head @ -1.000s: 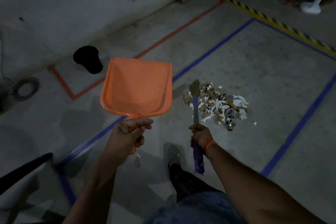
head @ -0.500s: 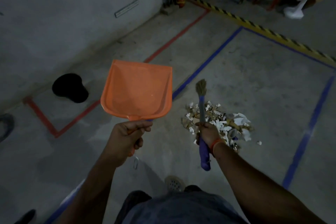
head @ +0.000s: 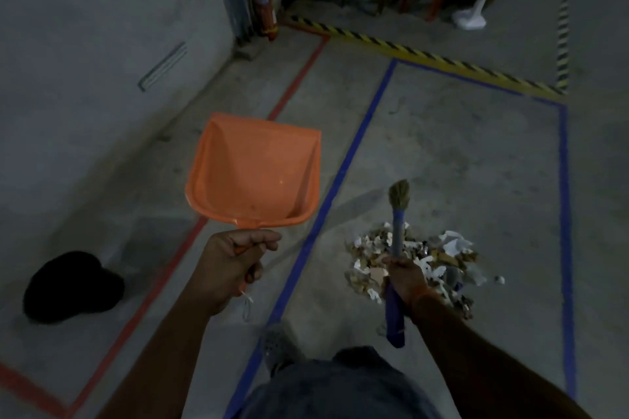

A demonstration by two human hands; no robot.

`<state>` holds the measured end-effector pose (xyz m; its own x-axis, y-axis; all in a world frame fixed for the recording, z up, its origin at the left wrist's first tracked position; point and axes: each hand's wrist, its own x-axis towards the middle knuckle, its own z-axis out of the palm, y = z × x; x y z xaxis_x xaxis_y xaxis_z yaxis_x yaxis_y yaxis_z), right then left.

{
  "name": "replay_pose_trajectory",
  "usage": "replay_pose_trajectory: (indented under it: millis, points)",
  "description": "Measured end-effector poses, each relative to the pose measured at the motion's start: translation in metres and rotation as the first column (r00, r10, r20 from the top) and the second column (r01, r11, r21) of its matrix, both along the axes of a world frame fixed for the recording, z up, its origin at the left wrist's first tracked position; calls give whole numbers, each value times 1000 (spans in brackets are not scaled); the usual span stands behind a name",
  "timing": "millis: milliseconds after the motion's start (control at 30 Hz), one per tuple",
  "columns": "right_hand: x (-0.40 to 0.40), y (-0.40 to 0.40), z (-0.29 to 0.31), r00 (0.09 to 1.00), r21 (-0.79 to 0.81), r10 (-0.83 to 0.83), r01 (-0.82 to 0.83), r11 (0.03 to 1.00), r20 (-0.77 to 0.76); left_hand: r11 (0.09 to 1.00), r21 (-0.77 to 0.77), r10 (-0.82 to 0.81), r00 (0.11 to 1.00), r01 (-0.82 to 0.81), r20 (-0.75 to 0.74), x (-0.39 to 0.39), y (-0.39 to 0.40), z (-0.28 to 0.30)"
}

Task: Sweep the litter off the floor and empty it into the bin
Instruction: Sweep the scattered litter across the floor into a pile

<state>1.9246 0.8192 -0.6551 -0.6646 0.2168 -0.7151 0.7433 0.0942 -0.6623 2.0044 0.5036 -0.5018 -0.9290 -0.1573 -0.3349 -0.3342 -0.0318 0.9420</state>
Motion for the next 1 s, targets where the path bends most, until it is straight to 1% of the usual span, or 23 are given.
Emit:
replay_pose_trajectory:
  millis: [33,100,233,367,467,567,633,733,800,867,933,1000]
  points:
    - [-9,-13,-1,999,-21,-39,39,999,2,999,-7,-34,999,34,-7,-21,-16,2]
    - [-25,-34,-1,996,-3,-92,92,996,-1,994,-43,-100,995,100,12,-65,-40,3]
    - [-61,-64,9,972,12,-236,236,972,-24,969,-54,-241,970,243,45,-150,-55,9]
    - [-116,-82,2,945,63,-327,327,943,-4,897,-88,-429,901,433,56,-244,-62,3]
    - [-170,-88,-6,906,79,-422,423,903,-28,862,-92,-494,867,498,61,-316,-61,-4]
    - [-221,-87,-24,864,82,-503,502,861,-11,816,-117,-561,824,567,80,-383,-60,-8]
    - [-247,-80,-38,825,90,-565,564,821,-12,775,-115,-616,784,621,83,-425,-60,-8]
    - [-285,-54,-82,760,104,-650,648,755,-13,713,-123,-688,723,690,62,-489,-51,-1]
    - [-309,-48,-76,717,97,-697,695,712,-22,676,-137,-727,686,724,39,-525,-36,4]
    - [-334,-56,-34,676,101,-736,735,670,-36,625,-127,-775,632,770,19,-560,-17,11]
    - [-355,-58,-19,618,81,-783,786,613,-67,555,-113,-828,560,824,15,-597,2,13]
    - [-376,-61,-12,562,96,-823,827,554,-87,479,-98,-876,482,872,5,-633,19,9]
